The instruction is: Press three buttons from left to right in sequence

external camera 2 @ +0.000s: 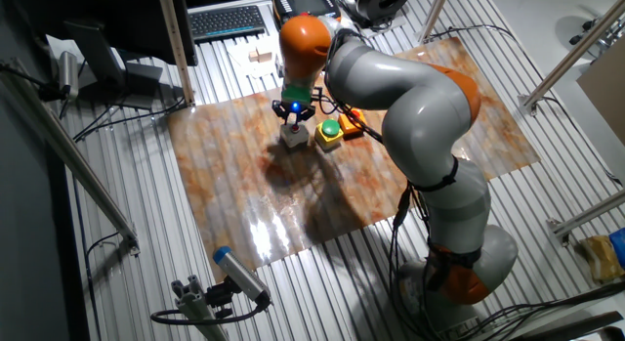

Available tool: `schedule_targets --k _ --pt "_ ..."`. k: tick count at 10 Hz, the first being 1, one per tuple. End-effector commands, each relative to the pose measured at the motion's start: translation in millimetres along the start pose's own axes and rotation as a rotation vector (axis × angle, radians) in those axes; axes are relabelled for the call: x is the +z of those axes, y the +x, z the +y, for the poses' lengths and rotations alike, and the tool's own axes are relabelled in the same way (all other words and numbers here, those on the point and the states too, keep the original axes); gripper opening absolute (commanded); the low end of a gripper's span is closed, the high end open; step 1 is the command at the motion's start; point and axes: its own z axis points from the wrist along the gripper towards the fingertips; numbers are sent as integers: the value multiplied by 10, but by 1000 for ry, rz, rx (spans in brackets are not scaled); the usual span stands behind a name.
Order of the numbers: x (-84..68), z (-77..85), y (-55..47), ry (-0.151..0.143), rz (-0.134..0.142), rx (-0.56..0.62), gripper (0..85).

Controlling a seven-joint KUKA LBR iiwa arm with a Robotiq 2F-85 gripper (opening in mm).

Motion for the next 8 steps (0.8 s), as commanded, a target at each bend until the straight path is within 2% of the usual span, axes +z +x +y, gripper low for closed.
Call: schedule_targets --k 1,2,3,4,5,6,7,8 --pt "-23 -17 -15 -14 14 -23 170" --pt "-85 -50 -48 -57 51 -44 0" --pt "-144 -69 -52 -52 53 -52 0" --pt "-167 -77 -40 -29 33 -66 0" --pt "-185 -85 -25 -27 10 -64 0" --pt "-280 -128 -5 -32 -11 -59 0" --pt "-381 -165 -4 -51 -11 -50 0" --pt "-428 -194 8 -57 -35 -44 0"
